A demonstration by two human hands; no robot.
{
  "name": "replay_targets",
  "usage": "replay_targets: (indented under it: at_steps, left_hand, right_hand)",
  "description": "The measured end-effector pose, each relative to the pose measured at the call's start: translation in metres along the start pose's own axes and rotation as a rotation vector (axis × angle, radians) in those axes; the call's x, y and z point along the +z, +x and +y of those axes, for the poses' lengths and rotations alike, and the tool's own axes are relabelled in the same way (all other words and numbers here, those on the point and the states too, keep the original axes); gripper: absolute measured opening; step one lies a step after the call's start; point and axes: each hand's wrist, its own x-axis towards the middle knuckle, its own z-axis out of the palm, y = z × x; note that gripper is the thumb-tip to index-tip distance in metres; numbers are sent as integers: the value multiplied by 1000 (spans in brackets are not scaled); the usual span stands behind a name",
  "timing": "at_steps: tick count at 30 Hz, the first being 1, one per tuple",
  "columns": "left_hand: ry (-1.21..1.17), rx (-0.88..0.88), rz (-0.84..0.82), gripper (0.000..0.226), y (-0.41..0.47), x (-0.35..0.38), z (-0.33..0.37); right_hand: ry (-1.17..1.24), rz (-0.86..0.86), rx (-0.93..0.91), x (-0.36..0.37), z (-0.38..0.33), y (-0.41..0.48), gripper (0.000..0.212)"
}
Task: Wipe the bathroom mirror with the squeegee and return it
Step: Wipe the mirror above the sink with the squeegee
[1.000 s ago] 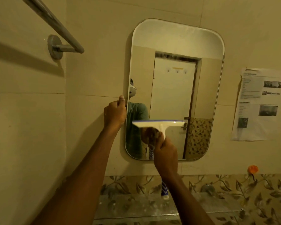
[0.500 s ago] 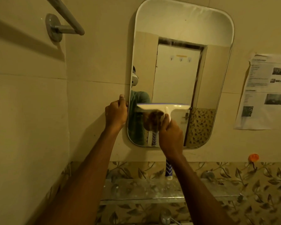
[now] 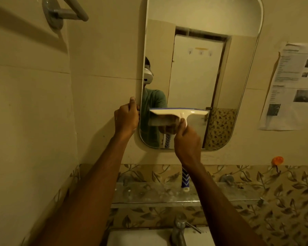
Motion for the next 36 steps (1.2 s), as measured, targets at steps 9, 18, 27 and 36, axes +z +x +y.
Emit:
replay_targets:
  at_steps: [9, 18, 27, 36]
  left_hand:
    - [2, 7, 3, 44, -5, 2, -9]
    - [37, -26, -44, 49, -7, -3, -2]
    - [-16, -142, -139, 61, 6, -18, 27]
    - [-392, 20, -180, 71, 49, -24, 97]
  right_hand:
    - [-65, -101, 128, 10, 50, -68, 40]
    - [-170, -141, 127, 10, 72, -82, 43]
    - [-252, -210, 30, -7, 76, -82, 48]
    - [291, -167, -69, -37, -33, 33, 28]
